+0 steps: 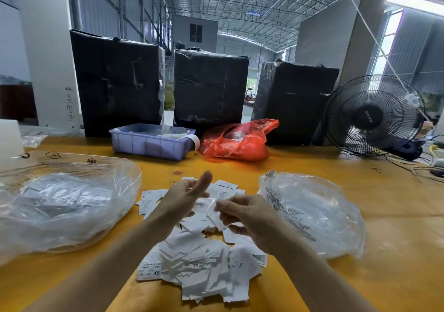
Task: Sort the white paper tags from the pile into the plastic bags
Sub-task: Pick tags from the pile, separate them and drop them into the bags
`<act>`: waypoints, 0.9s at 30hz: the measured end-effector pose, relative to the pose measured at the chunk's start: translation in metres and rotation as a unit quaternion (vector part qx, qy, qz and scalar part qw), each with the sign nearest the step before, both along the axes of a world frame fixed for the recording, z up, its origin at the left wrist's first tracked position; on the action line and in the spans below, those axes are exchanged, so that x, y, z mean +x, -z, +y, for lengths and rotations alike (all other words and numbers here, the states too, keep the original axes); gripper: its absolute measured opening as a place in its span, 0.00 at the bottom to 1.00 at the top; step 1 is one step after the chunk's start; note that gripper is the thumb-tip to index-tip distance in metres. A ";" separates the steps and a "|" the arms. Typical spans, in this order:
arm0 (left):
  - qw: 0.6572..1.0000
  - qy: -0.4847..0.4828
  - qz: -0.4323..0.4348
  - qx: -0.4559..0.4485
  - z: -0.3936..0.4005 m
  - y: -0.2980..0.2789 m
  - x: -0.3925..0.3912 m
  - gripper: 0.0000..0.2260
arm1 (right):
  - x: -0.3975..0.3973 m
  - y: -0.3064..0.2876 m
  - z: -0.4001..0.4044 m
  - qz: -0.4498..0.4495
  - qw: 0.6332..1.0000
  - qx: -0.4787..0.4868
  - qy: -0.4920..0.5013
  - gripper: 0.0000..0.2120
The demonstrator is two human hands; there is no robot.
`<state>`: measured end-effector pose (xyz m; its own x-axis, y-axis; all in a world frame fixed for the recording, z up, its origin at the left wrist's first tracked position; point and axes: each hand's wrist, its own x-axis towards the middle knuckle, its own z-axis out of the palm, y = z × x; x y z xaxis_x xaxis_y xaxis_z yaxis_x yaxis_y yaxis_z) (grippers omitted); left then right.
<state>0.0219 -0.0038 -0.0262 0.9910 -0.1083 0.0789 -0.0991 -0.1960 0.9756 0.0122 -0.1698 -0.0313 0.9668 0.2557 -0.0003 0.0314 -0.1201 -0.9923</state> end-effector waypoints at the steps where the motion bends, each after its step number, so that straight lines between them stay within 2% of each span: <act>1: 0.998 0.060 0.012 0.016 0.004 -0.001 0.000 0.32 | 0.000 0.000 0.001 -0.022 1.000 -0.013 -0.001 0.08; 3: 0.990 0.136 0.039 0.029 0.009 0.000 -0.001 0.29 | -0.001 0.000 0.002 -0.050 0.999 -0.020 -0.009 0.08; 4: 0.989 0.139 0.047 0.019 0.011 0.002 0.000 0.25 | -0.001 0.000 0.003 -0.054 0.998 -0.024 -0.013 0.08; 7: 0.996 0.057 0.040 -0.050 0.008 0.000 0.002 0.11 | 0.002 -0.001 0.004 -0.049 0.999 -0.021 -0.001 0.10; 9: 0.997 -0.016 0.016 -0.069 0.010 -0.002 0.005 0.09 | 0.010 -0.001 0.000 -0.074 0.995 -0.008 0.059 0.11; 10: 0.996 -0.050 0.003 -0.074 0.013 -0.003 0.006 0.09 | 0.015 0.001 -0.004 -0.116 0.987 -0.038 0.105 0.11; 12: 0.991 -0.109 -0.016 -0.081 0.019 -0.002 0.010 0.08 | 0.024 0.007 -0.010 -0.210 0.947 -0.167 0.178 0.08; 14: 0.986 -0.142 -0.021 -0.083 0.025 0.000 0.013 0.08 | 0.030 0.018 -0.011 -0.249 0.910 -0.283 0.172 0.08; 16: 0.984 -0.150 -0.012 -0.093 0.028 0.001 0.016 0.08 | 0.034 0.028 -0.005 -0.228 0.902 -0.342 0.132 0.11; 20: 0.985 -0.136 -0.007 -0.107 0.025 0.007 0.018 0.09 | 0.037 0.036 0.009 -0.163 0.894 -0.400 0.121 0.30; 22: 0.987 -0.124 -0.009 -0.105 0.022 0.010 0.017 0.10 | 0.036 0.038 0.013 -0.153 0.897 -0.392 0.134 0.28; 25: 0.988 -0.115 0.000 -0.100 0.019 0.011 0.017 0.15 | 0.035 0.035 0.010 -0.122 0.945 -0.267 0.145 0.11; 27: 0.990 -0.108 0.008 -0.091 0.018 0.011 0.015 0.18 | 0.031 0.029 0.005 -0.108 0.965 -0.190 0.148 0.13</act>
<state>0.0371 0.0139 -0.0370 0.9907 0.1216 0.0614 -0.0580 -0.0315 0.9978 0.0436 -0.1653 -0.0605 0.9853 -0.0104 0.1708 0.1418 -0.5092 -0.8489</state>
